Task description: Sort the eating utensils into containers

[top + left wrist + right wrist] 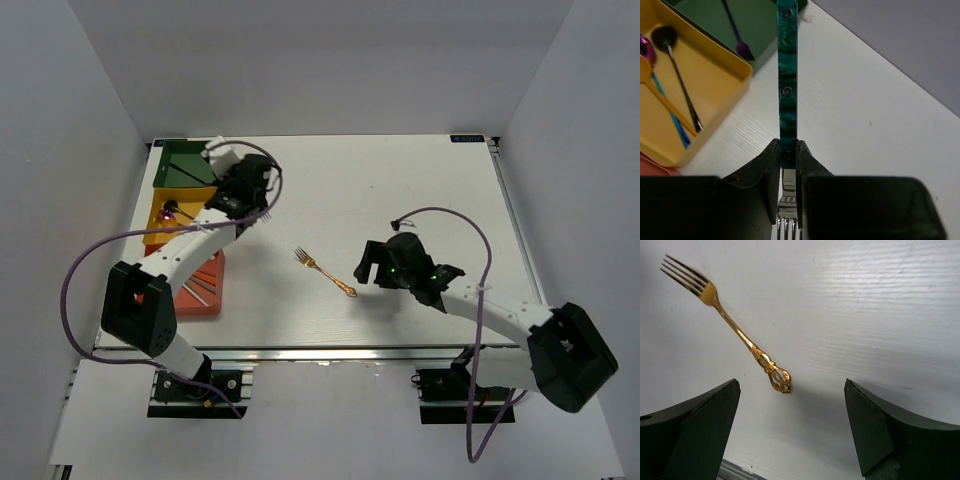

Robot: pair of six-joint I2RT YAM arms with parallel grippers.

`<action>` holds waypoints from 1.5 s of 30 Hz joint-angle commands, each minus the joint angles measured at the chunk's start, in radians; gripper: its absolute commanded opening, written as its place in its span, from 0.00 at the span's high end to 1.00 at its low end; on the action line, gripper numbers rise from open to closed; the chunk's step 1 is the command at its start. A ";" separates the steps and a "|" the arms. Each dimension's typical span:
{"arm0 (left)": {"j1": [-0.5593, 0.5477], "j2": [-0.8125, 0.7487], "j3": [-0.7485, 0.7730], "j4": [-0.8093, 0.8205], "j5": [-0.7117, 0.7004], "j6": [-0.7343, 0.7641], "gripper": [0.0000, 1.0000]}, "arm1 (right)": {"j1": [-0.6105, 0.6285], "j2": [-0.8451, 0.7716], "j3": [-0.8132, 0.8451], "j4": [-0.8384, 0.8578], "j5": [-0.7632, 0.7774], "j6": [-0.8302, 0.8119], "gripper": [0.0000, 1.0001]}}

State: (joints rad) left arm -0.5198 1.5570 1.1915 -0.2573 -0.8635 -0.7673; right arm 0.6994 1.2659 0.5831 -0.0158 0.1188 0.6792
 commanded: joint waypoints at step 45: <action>0.563 0.595 0.818 -0.005 0.487 0.194 0.02 | -0.014 -0.451 -0.008 -0.188 0.053 -0.138 0.11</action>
State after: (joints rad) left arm 0.0483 2.2589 1.9846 -0.1940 -0.5137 -0.5861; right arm 0.6876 0.8486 0.5709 -0.1932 0.1551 0.5465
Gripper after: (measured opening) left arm 0.980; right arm 0.894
